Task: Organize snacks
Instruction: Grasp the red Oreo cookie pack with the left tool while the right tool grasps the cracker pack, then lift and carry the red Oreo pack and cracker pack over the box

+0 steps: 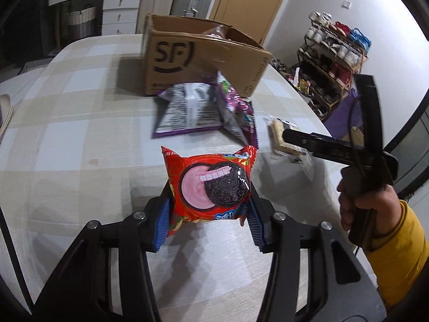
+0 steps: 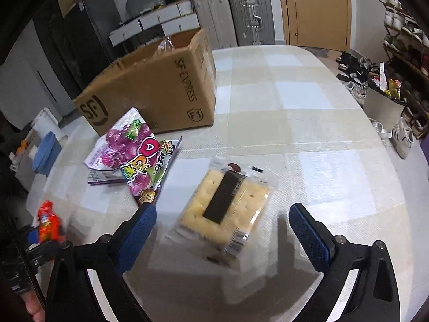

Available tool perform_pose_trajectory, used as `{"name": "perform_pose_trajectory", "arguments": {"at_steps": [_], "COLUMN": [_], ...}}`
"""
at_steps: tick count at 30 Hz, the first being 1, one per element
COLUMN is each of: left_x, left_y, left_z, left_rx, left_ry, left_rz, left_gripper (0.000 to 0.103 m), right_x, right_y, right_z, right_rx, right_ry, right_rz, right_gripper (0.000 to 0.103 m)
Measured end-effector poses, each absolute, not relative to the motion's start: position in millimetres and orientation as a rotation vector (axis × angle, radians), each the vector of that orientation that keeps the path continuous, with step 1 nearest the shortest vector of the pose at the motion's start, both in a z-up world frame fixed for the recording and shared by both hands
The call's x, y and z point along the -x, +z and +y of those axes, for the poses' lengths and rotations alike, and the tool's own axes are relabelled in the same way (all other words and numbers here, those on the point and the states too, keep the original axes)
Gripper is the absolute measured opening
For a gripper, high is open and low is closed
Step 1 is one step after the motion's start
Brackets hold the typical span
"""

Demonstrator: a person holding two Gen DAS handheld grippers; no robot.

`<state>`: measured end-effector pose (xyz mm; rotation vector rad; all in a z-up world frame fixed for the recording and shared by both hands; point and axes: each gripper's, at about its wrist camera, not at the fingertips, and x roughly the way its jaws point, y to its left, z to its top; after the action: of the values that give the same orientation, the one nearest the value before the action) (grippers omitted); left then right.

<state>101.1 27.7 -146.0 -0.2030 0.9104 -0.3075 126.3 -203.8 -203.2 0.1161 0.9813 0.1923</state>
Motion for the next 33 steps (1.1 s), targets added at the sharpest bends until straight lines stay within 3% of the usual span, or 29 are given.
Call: {"name": "perform_pose_trajectory", "arguments": {"at_steps": [9, 19, 33], "left_x": [-92.9, -80.4, -56.8], "left_y": [-139.9, -134.2, -104.6], "left_z": [49.2, 47.3, 41.8], "left_rx": [0.245, 0.245, 0.238], "left_ry": [-0.283, -0.279, -0.304], "left_rz": [0.893, 0.876, 0.832], "left_gripper": [0.046, 0.046, 0.046], "right_x": [-130.9, -103.6, -20.5], "right_y": [-213.0, -206.3, -121.2], "right_z": [-183.5, -205.6, -209.4], "right_rx": [-0.061, -0.187, -0.377], "right_ry": [0.155, 0.206, 0.484], "right_rz": [0.985, 0.957, 0.722], "right_gripper": [0.063, 0.063, 0.063]}}
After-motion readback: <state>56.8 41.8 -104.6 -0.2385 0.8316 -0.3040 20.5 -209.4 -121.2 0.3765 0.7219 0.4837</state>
